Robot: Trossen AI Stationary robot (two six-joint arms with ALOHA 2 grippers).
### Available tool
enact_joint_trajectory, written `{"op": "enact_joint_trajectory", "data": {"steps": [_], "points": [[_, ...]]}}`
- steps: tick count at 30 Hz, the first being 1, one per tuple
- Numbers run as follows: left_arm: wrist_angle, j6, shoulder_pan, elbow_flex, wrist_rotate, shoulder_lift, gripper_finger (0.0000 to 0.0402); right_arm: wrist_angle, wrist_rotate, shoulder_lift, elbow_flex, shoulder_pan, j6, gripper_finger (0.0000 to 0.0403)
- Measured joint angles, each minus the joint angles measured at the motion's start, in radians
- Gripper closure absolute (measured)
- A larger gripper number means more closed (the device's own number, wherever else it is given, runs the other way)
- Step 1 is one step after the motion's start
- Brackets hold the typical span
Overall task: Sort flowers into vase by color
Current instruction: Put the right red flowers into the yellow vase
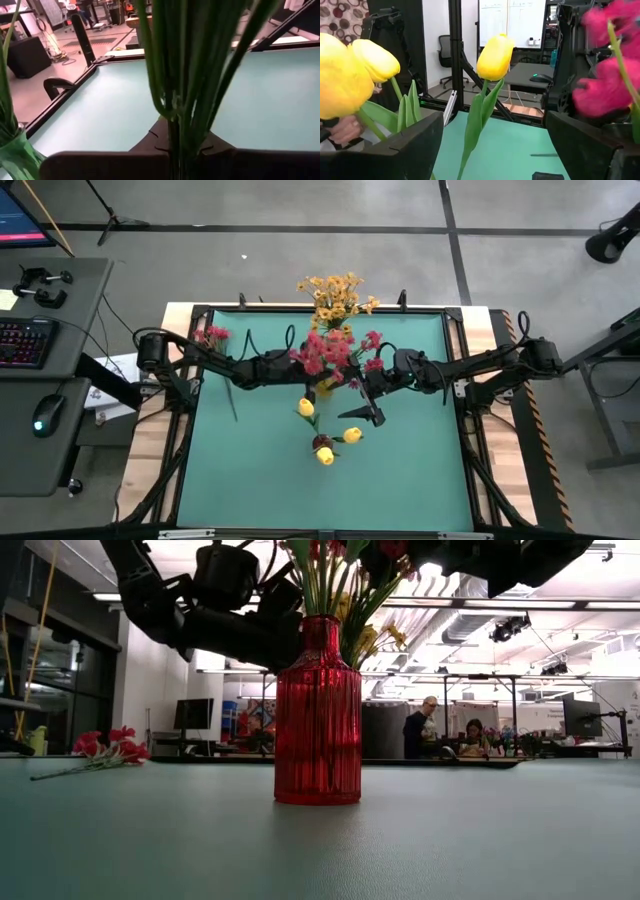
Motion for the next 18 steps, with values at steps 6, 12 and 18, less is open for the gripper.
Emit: {"op": "enact_joint_trajectory", "data": {"steps": [6, 12, 18], "points": [[-0.007, -0.006, 0.000, 0.000, -0.002, 0.000, 0.0400, 0.042, 0.000, -0.017, 0.000, 0.000, 0.010, 0.0061], [-0.008, -0.007, 0.000, 0.000, -0.013, 0.000, 0.0401, 0.043, -0.006, -0.136, 0.000, 0.001, -0.033, 0.0061], [-0.011, -0.007, 0.000, 0.000, -0.013, 0.000, 0.0401, -0.026, -0.004, -0.292, 0.000, 0.001, -0.101, 0.0061]]}}
